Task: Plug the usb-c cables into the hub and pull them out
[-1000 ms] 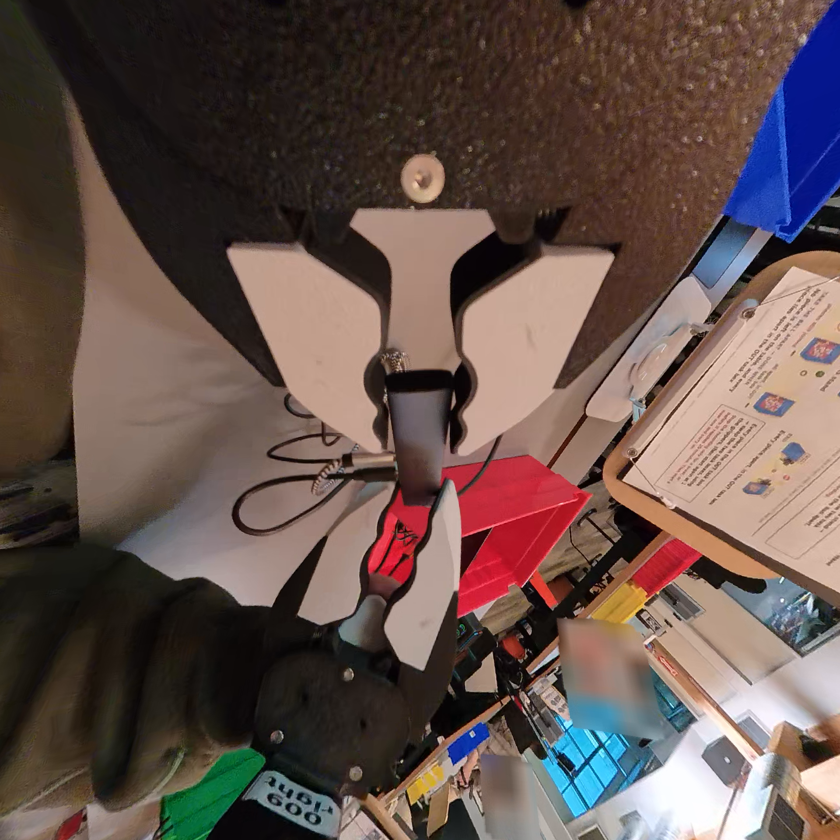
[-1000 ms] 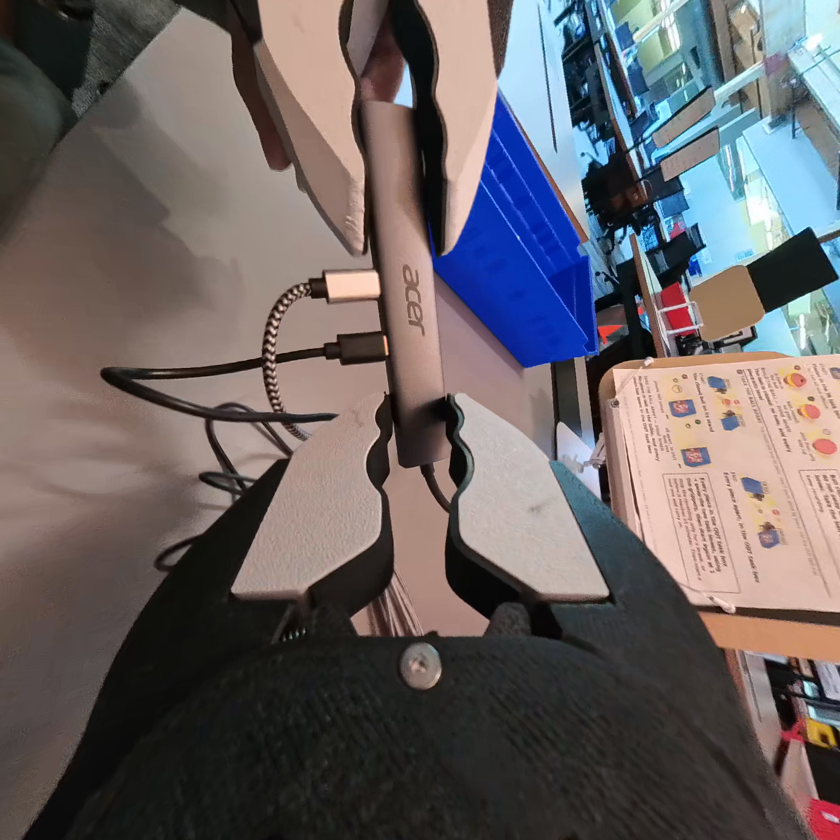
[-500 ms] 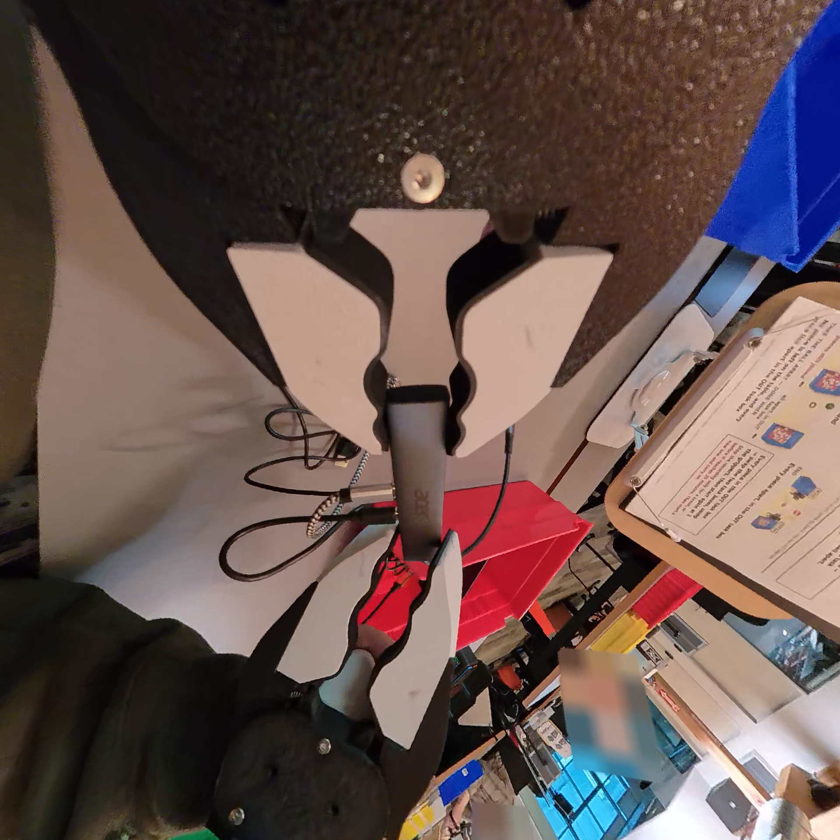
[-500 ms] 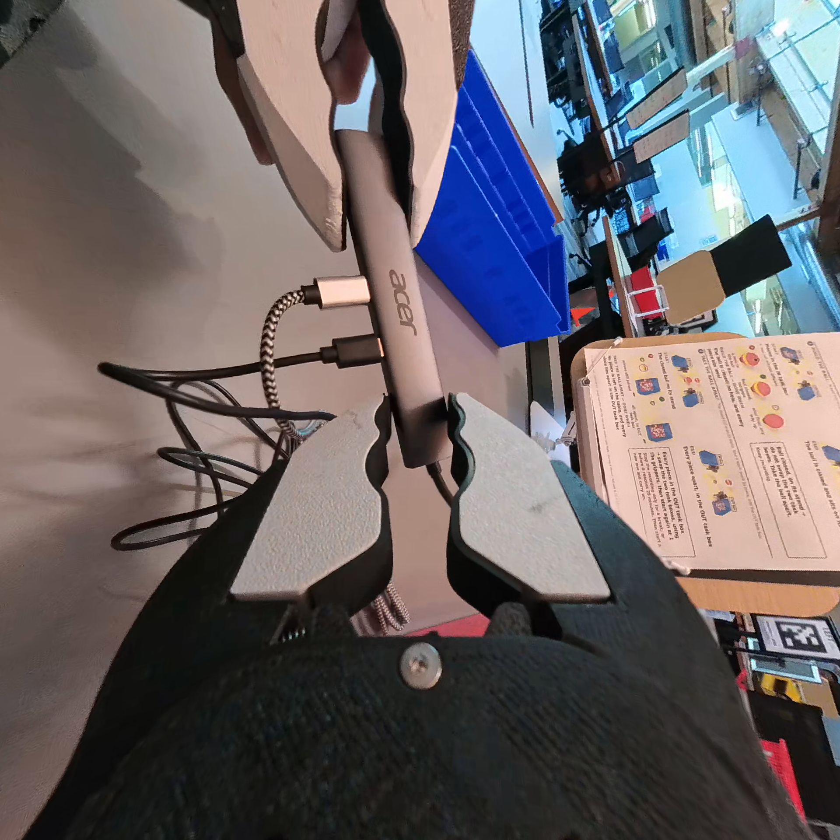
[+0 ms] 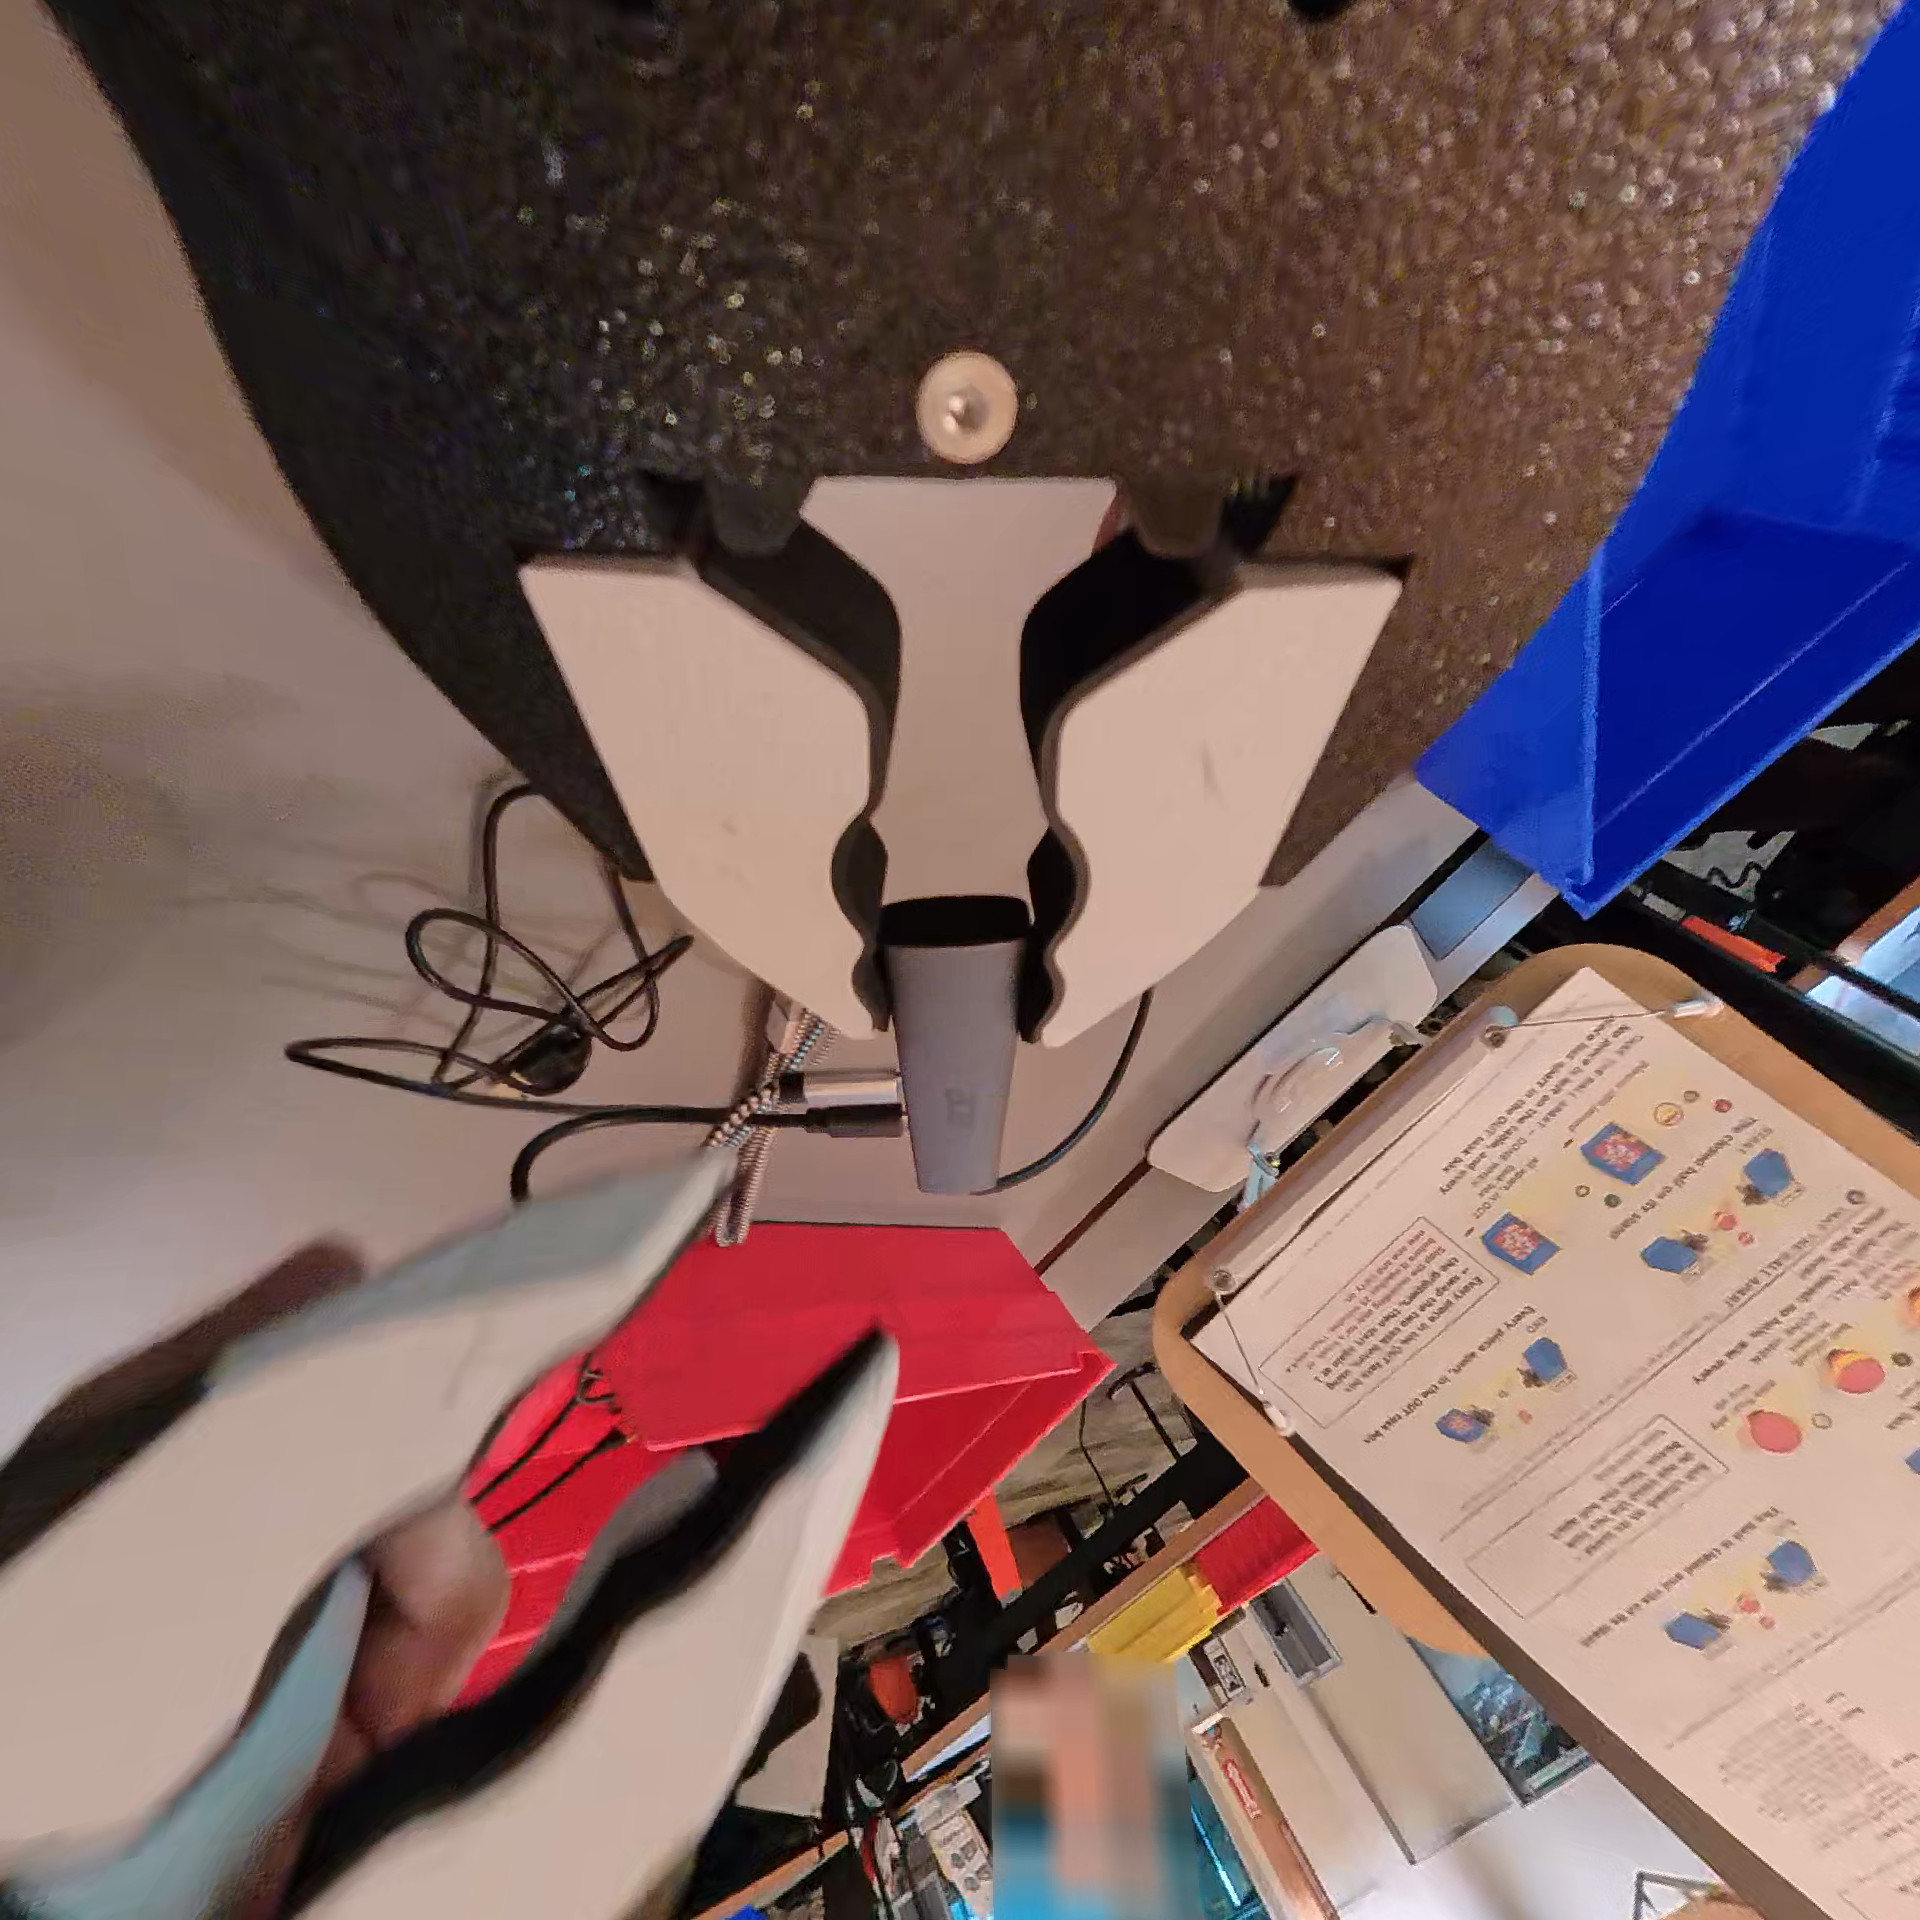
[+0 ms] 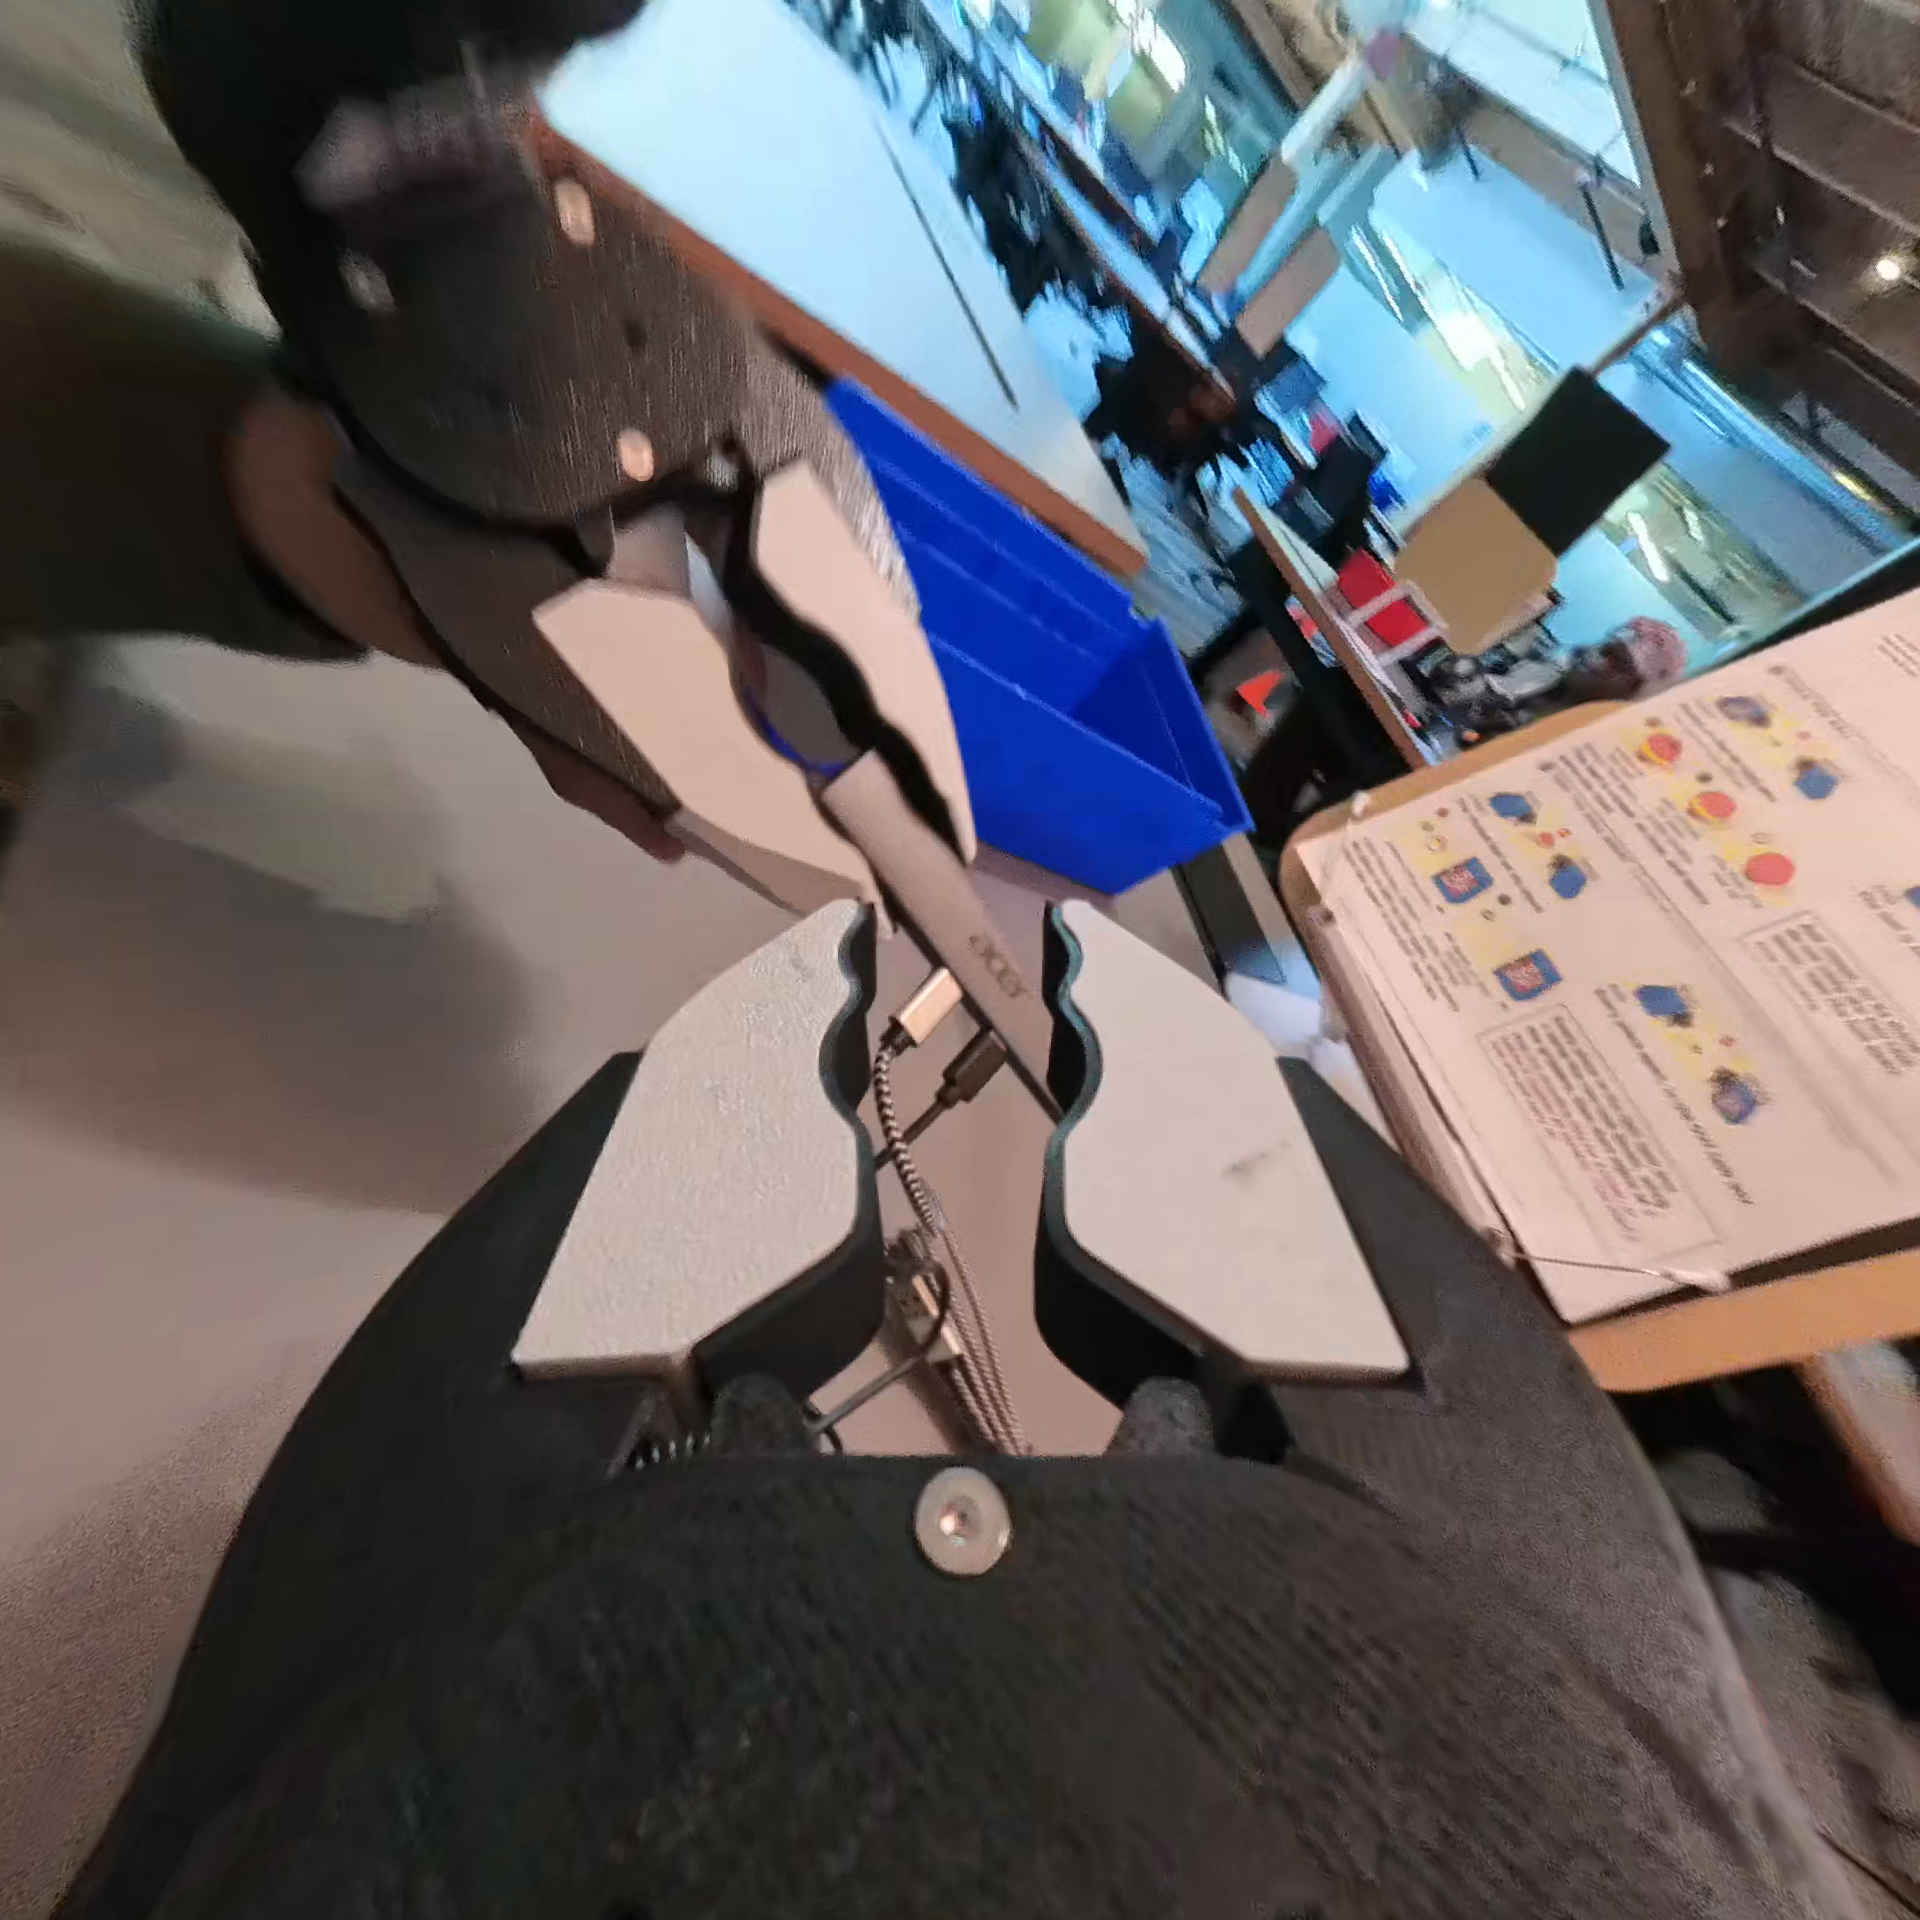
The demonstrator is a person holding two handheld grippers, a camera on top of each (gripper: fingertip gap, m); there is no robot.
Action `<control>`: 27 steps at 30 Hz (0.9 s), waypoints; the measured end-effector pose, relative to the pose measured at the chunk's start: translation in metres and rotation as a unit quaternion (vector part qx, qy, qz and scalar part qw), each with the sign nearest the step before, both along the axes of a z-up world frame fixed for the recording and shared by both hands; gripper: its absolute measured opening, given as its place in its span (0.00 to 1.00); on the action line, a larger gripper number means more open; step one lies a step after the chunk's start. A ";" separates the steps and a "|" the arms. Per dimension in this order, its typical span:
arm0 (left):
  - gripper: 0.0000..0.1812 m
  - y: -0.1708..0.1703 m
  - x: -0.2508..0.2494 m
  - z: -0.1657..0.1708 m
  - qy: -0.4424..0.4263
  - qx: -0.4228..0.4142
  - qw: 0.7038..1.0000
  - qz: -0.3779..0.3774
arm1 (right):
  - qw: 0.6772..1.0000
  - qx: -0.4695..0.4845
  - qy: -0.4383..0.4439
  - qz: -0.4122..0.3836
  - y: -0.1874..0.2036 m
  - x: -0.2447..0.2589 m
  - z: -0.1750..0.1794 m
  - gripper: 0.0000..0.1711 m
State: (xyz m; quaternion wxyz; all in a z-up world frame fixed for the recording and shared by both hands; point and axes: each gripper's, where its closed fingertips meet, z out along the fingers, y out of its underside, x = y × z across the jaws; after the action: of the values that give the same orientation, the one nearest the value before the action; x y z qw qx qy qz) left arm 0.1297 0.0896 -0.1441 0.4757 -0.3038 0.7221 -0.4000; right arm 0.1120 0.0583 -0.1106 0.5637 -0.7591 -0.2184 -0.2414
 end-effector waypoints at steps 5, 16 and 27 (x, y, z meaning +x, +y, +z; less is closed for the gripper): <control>0.13 0.014 0.001 0.010 -0.018 -0.007 0.999 0.036 | 0.995 0.010 -0.062 -0.079 0.020 0.015 -0.023 0.16; 0.13 -0.004 0.000 0.030 -0.136 -0.009 0.988 0.079 | 0.972 0.106 -0.082 -0.191 0.020 0.032 -0.011 0.08; 0.13 -0.012 0.002 0.028 -0.081 -0.131 0.986 0.059 | 0.916 0.068 -0.353 -0.179 0.015 0.035 -0.009 0.03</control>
State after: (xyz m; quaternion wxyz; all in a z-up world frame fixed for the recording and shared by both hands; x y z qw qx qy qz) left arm 0.1319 0.0778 -0.1160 0.5114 -0.3721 0.6031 -0.4860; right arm 0.1472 0.0733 -0.1199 0.4477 -0.6105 -0.2468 -0.6049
